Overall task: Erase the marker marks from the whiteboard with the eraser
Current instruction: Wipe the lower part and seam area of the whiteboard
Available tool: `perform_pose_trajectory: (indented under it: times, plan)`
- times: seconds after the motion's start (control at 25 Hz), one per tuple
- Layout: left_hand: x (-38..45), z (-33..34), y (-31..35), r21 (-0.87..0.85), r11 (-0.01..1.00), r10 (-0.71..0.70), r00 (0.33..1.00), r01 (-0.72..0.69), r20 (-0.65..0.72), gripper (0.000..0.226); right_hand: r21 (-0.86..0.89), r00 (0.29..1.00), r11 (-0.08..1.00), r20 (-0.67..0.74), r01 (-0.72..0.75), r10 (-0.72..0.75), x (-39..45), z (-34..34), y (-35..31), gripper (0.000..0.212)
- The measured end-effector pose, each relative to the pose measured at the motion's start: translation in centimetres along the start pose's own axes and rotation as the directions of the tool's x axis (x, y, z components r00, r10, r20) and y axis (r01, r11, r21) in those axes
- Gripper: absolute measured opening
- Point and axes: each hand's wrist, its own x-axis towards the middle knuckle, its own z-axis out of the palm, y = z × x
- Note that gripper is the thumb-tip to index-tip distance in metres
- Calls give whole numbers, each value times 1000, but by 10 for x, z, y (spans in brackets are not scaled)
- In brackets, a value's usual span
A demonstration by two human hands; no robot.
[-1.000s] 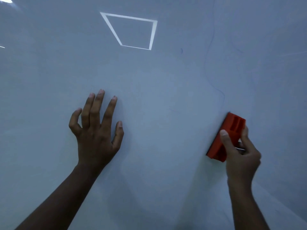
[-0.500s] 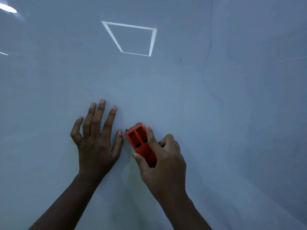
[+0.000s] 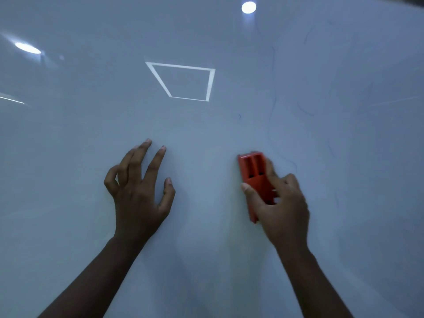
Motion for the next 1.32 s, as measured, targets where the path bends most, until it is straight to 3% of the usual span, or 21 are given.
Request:
perform_pose_trajectory:
  times: [0.2,0.32,0.52,0.68,0.8,0.92,1.08,1.32]
  plan:
    - [50,4,-6,26,996,90,996,-90,-9,58,190,930,935,-160,-300,331,8,-31,62,77]
    - [81,8,-8,30,991,132,991,-131,-23,58,245,902,907,-186,-342,390,22,-35,69,70]
    - [90,19,-2,87,988,132,991,-129,-34,59,200,939,951,-206,-235,275,58,-20,23,72]
    - [90,21,-3,100,985,144,989,-141,-29,61,48,990,998,-136,35,-28,58,11,-46,70]
    - [90,21,-4,86,986,148,989,-146,-20,63,-25,977,977,-13,211,-212,42,30,-76,78]
    - [90,21,-5,81,986,152,988,-149,-29,63,-58,955,954,23,295,-294,50,26,-79,78]
    - [91,20,-2,84,985,158,986,-153,-58,61,-60,976,976,60,211,-207,103,0,-74,76]
    - [100,13,-6,124,977,182,983,-175,-41,61,69,991,998,-135,-10,20,146,-32,-21,74]
